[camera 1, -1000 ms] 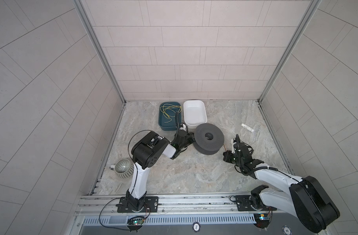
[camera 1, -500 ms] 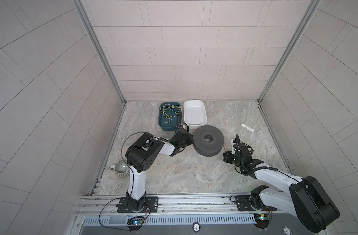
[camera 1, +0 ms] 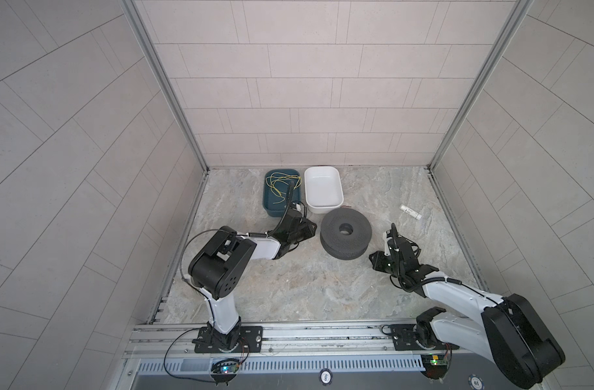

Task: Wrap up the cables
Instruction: 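Open both grippers and release the spool and the red cable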

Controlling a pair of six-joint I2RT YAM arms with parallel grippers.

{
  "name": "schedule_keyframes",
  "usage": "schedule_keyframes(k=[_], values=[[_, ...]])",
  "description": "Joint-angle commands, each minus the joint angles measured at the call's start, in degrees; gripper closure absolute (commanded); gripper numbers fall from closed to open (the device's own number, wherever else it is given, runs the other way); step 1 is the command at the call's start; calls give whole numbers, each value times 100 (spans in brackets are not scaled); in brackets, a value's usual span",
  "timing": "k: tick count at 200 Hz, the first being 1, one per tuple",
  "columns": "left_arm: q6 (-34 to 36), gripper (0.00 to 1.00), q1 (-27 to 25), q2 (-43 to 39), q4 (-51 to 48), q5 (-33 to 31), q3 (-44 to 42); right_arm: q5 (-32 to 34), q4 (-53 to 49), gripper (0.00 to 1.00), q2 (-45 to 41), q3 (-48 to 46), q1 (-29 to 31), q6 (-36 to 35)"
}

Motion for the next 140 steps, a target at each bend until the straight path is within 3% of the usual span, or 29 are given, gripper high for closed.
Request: schedule_keyframes(k=[1, 28, 59, 108, 121, 140], values=[[232, 67, 13, -265, -141, -118, -30, 149, -107, 80, -34, 153, -21, -66], [238, 66, 15, -401, -238, -128, -80, 214, -254, 78, -230, 207, -21, -125], [326, 57, 17, -811, -523, -166, -109, 499, -658, 66, -691, 369, -30, -373], [786, 20, -10, -1638, -1599, -529, 216, 1045, -1242, 36, -1303, 877, -65, -868], [1037, 1, -9, -1798, -1895, -685, 369, 1292, -1369, 28, -1299, 1107, -68, -1098], [1353, 0, -12, -1929, -2446, -924, 668, 1722, -1437, 18, -1191, 1404, -65, -1460]])
